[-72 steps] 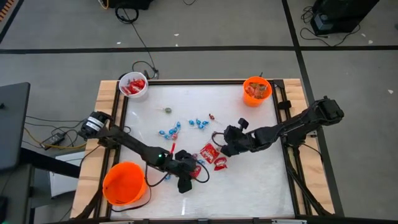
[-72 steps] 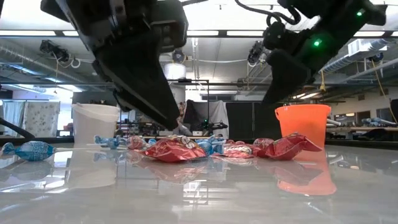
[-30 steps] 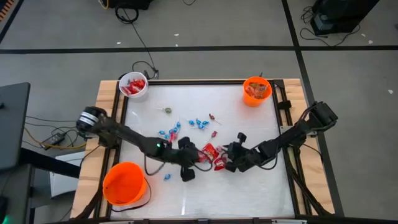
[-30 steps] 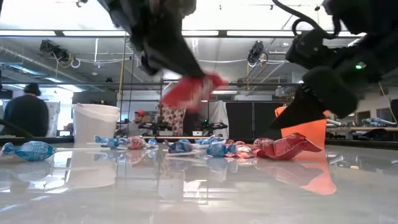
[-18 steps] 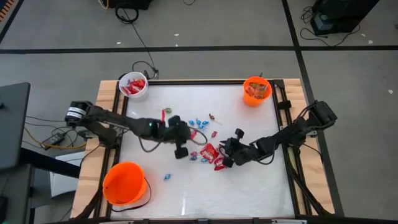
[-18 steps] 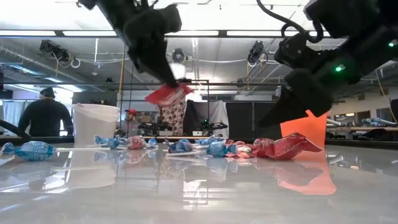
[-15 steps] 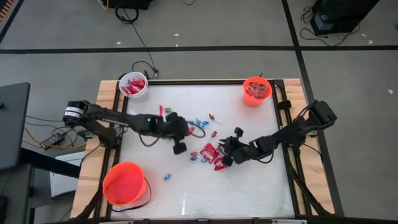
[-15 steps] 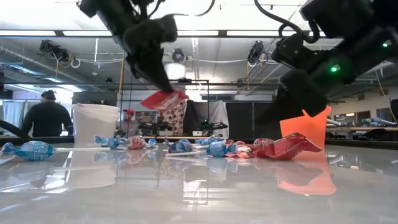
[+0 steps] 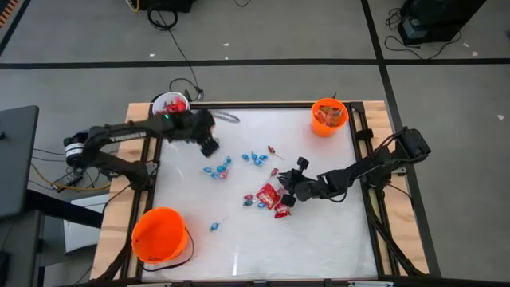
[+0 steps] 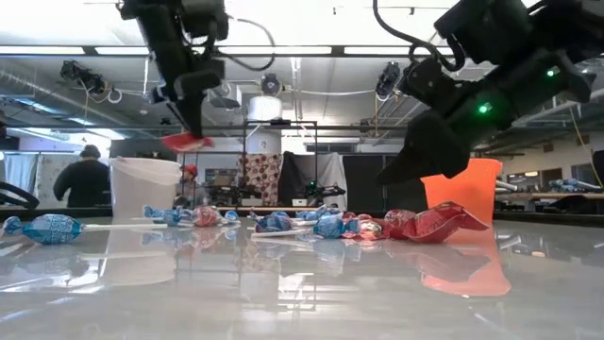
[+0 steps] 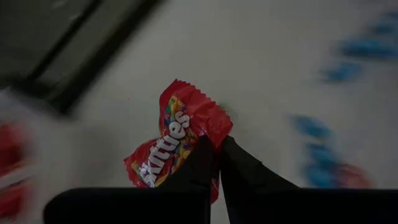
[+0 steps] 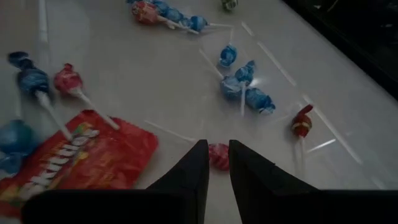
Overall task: Sort candy by brand, put in halloween buckets
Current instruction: Put the bottom left red candy pack into the white bucket, then put the top red candy pack into the white bucket
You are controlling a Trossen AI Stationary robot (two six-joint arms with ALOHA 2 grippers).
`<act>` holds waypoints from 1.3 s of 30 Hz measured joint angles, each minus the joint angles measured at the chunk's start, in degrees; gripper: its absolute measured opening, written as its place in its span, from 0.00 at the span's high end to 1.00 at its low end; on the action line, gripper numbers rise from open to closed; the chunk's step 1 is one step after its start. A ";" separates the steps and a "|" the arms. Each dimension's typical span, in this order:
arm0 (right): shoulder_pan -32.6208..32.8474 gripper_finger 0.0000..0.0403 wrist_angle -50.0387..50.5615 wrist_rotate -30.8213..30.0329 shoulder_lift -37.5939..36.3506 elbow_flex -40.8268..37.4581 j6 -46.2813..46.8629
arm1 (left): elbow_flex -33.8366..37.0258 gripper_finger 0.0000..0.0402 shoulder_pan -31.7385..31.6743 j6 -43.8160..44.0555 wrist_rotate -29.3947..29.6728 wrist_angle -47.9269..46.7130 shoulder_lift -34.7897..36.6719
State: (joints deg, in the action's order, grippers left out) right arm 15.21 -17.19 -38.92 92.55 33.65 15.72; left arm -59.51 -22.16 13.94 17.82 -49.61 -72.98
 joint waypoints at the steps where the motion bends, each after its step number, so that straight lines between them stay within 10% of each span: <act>1: -0.30 0.82 0.06 0.02 0.00 0.00 -0.55 | -0.36 0.94 -2.62 -0.19 1.18 -0.87 0.40; 16: -2.19 0.82 0.74 -0.46 0.00 0.00 -4.78 | -1.35 0.80 -28.24 -3.24 14.25 -0.69 0.51; 22: -2.40 0.82 0.53 -0.44 0.00 0.00 -5.24 | -1.02 0.64 -32.67 -4.63 5.61 -0.84 -0.90; 30: -1.70 0.82 -2.01 -0.96 -0.83 0.00 -9.54 | -1.02 0.55 -29.28 -7.64 -1.26 -0.07 -0.13; 39: -3.36 0.82 -4.24 -0.44 -5.87 0.04 -14.93 | 5.33 0.55 -8.22 -3.61 0.48 11.25 3.50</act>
State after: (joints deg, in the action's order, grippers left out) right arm 11.85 -21.44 -39.36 86.68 33.69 0.79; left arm -54.18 -30.38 10.34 18.30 -38.36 -69.47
